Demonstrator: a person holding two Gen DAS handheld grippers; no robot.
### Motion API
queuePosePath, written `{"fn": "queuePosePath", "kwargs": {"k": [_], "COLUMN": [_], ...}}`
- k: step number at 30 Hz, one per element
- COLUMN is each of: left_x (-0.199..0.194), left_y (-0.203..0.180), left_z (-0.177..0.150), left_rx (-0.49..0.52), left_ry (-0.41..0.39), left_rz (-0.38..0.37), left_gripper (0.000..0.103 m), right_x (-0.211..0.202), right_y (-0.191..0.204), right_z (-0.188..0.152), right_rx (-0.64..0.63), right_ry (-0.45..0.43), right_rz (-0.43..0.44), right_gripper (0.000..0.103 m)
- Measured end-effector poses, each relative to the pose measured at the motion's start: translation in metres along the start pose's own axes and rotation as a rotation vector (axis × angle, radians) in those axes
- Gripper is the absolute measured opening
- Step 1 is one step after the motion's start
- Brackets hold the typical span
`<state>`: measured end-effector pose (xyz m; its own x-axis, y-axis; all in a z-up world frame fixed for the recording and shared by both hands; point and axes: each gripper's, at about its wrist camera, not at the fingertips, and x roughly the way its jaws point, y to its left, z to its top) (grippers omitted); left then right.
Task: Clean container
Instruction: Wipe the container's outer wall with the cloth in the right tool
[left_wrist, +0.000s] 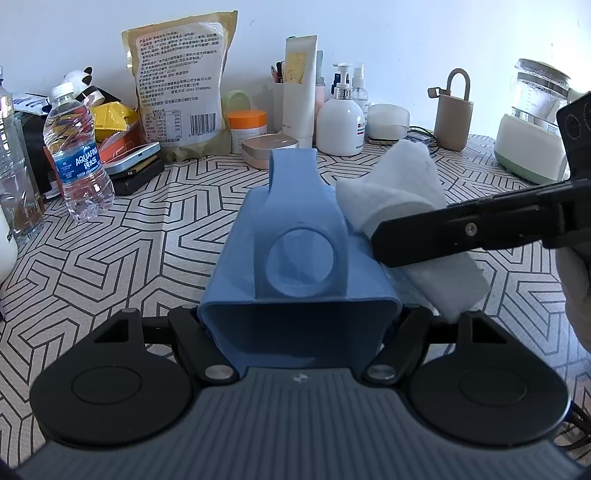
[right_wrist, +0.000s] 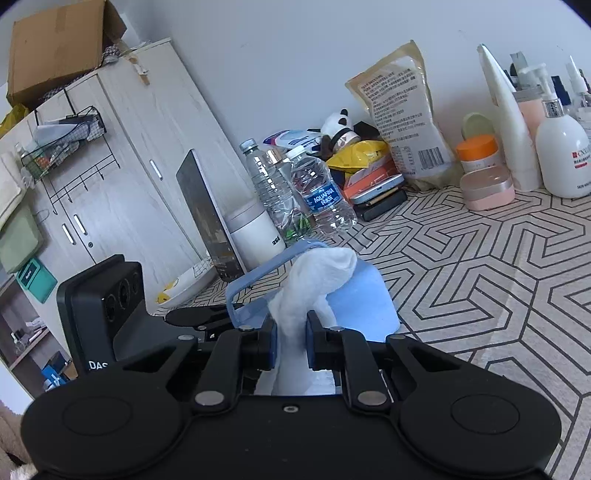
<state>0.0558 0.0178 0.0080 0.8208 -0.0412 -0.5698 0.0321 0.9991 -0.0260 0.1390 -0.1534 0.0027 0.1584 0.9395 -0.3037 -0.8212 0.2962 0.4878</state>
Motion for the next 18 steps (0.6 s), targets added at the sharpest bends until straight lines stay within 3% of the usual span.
{"fn": "queuePosePath", "kwargs": {"k": [3,8,12,18], "left_x": [0.000,0.000,-0.001,0.000], "left_y": [-0.001,-0.003,-0.004,-0.001], "left_z": [-0.001,-0.001,-0.002,-0.002], "left_rx": [0.001,0.001,0.009,-0.001], "left_ry": [0.000,0.009,0.006,0.007], "left_rz": [0.000,0.021,0.012,0.009], "left_gripper": [0.073,0.073,0.074,0.074], "right_x": [0.000,0.017,0.013,0.001], "right_y": [-0.006,-0.010,-0.009,-0.004], "right_z": [0.000,-0.006,-0.004,-0.001], "right_rx": [0.030,0.016,0.010,0.024], "right_ry": [0.003,0.091,0.082,0.019], "right_rz": [-0.035,-0.157,-0.147,-0.038], "right_gripper": [0.018,0.017,0.017,0.017]}}
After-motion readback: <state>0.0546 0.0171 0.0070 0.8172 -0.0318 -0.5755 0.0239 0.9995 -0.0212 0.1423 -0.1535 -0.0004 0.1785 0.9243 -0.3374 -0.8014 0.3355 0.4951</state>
